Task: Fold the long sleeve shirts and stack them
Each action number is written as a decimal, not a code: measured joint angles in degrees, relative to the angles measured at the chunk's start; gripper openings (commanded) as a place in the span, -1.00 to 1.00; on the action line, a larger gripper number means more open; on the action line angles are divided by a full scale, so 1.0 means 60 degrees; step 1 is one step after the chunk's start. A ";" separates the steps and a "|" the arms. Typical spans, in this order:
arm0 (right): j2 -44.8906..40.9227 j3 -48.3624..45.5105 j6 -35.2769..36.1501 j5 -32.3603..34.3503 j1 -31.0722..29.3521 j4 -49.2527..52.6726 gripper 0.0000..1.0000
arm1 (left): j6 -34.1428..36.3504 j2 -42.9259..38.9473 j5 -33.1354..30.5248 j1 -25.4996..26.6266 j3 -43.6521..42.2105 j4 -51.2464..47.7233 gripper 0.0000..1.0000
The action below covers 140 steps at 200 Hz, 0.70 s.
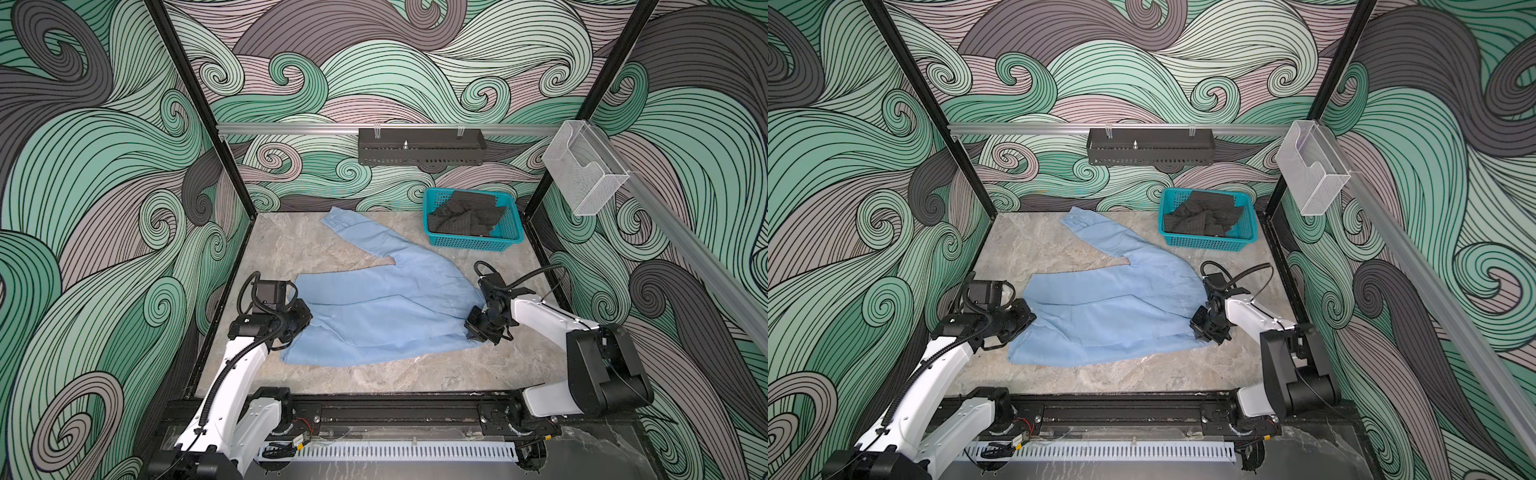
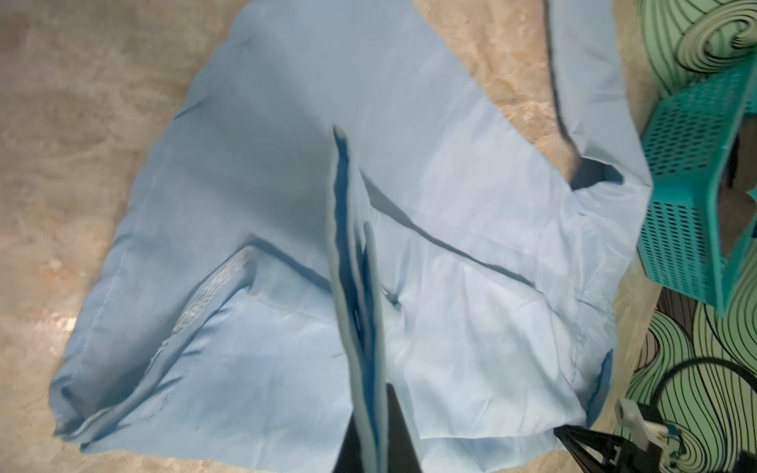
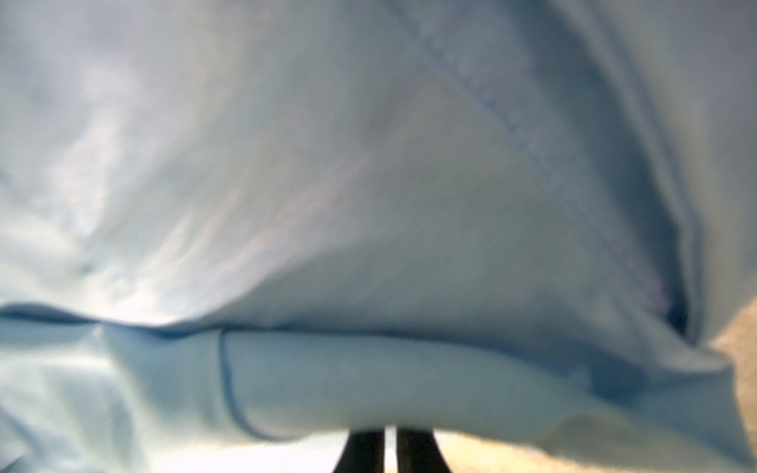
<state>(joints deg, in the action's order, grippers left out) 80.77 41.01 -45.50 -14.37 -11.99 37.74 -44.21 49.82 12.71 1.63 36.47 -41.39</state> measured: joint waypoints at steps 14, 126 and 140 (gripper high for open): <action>-0.0619 0.0106 0.0029 -0.0106 -0.0131 0.0259 -0.53 | -0.0259 -0.0295 -0.0186 0.0000 -0.0299 -0.0208 -1.00; 0.1067 0.1035 0.0175 -0.0138 -0.0477 0.0033 -0.90 | -0.1064 -0.1905 -0.0557 0.0000 -0.0423 -0.1126 -1.00; 0.1228 0.0867 0.0146 -0.0015 -0.0477 -0.0117 -0.90 | -0.1075 -0.1905 -0.0586 0.0000 -0.0423 -0.1144 -1.00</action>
<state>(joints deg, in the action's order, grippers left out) 88.14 46.22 -44.62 -14.46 -14.85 37.04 -50.65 38.39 9.19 1.63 33.93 -48.25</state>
